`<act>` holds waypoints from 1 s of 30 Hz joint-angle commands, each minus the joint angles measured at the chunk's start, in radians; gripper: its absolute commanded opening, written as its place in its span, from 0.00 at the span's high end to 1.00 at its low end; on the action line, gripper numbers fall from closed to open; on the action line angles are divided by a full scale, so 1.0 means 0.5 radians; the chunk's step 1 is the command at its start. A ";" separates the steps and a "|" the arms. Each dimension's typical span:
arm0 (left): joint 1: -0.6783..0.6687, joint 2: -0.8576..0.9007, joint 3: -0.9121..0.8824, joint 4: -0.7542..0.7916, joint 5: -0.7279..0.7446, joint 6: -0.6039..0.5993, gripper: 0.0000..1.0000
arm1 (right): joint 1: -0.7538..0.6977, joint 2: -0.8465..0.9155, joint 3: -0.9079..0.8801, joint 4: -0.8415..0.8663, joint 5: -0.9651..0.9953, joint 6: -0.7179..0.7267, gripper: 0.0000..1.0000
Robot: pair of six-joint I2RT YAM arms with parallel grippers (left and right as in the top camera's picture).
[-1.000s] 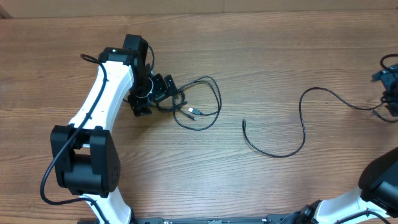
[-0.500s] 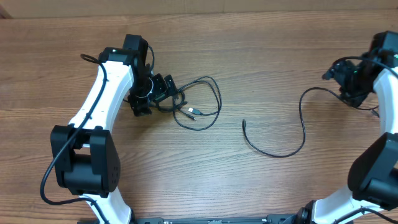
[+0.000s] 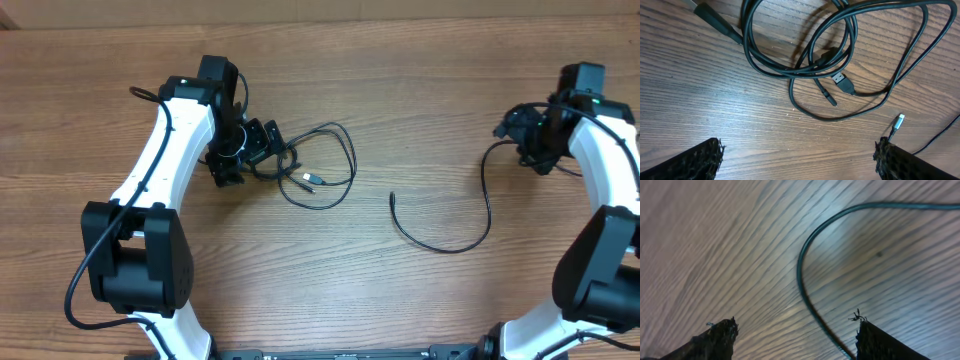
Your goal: Untangle cables
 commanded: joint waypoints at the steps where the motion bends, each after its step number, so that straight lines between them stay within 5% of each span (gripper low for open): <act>1: -0.015 -0.008 0.030 0.001 -0.014 0.039 0.01 | 0.026 0.104 0.076 -0.039 0.003 -0.002 0.22; 8: -0.015 -0.008 0.030 0.001 -0.013 0.039 0.00 | 0.026 0.358 0.665 -0.592 0.029 -0.183 0.16; 13: -0.015 -0.008 0.030 0.001 -0.013 0.039 0.01 | 0.027 0.464 0.826 -0.641 0.020 -0.217 0.00; 25: -0.015 -0.008 0.030 0.001 -0.013 0.039 0.00 | 0.030 0.552 0.678 -0.410 0.014 -0.134 0.02; 30: -0.015 -0.008 0.030 0.001 -0.013 0.039 0.00 | 0.027 0.620 0.677 -0.380 0.031 -0.121 0.16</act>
